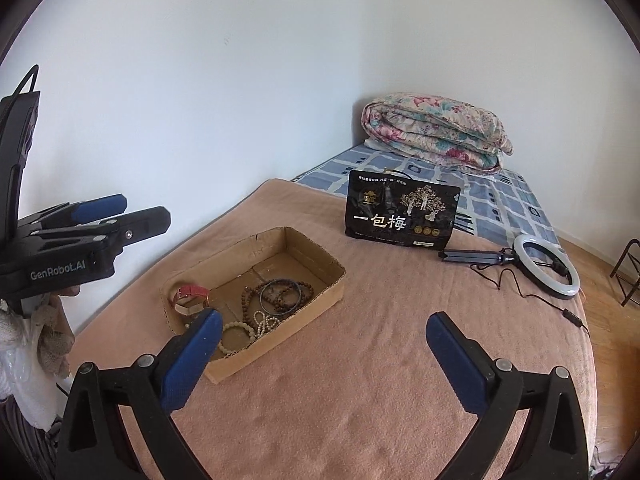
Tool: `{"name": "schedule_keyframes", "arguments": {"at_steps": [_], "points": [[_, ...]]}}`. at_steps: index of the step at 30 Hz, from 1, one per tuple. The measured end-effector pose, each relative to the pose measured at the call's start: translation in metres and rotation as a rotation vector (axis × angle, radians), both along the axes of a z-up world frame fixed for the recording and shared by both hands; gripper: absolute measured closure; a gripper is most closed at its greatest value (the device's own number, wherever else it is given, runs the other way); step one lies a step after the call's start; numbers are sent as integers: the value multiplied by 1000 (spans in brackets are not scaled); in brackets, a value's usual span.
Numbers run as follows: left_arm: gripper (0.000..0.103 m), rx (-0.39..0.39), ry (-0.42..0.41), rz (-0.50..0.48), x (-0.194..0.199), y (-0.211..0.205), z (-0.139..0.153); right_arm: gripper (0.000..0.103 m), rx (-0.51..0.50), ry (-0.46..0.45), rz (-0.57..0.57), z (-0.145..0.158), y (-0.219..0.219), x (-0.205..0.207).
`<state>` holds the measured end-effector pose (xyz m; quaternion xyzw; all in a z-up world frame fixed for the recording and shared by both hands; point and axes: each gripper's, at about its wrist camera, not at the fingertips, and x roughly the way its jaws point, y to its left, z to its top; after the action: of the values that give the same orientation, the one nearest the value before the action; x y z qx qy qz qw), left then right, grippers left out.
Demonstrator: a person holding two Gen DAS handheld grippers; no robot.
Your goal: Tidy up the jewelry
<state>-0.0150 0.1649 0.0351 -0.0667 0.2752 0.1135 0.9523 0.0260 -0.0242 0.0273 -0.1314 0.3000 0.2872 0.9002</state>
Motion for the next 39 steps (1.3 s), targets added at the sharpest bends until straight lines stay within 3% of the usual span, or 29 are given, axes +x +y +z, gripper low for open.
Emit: {"name": "schedule_keyframes", "arguments": {"at_steps": [3,11,26,39], "points": [[1,5,-17,28,-12,-7,4,0,-12,-13,-5,0,-6,-3],[0,17,-35,64,-29,-20,5,0,2,-13,-41,-3,-23,1],[0,38,54,57,-21,-36,-19,0,-6,7,-109,-18,-41,15],[0,39,51,60,-22,-38,-21,0,-22,18,-113,-24,-40,15]]}}
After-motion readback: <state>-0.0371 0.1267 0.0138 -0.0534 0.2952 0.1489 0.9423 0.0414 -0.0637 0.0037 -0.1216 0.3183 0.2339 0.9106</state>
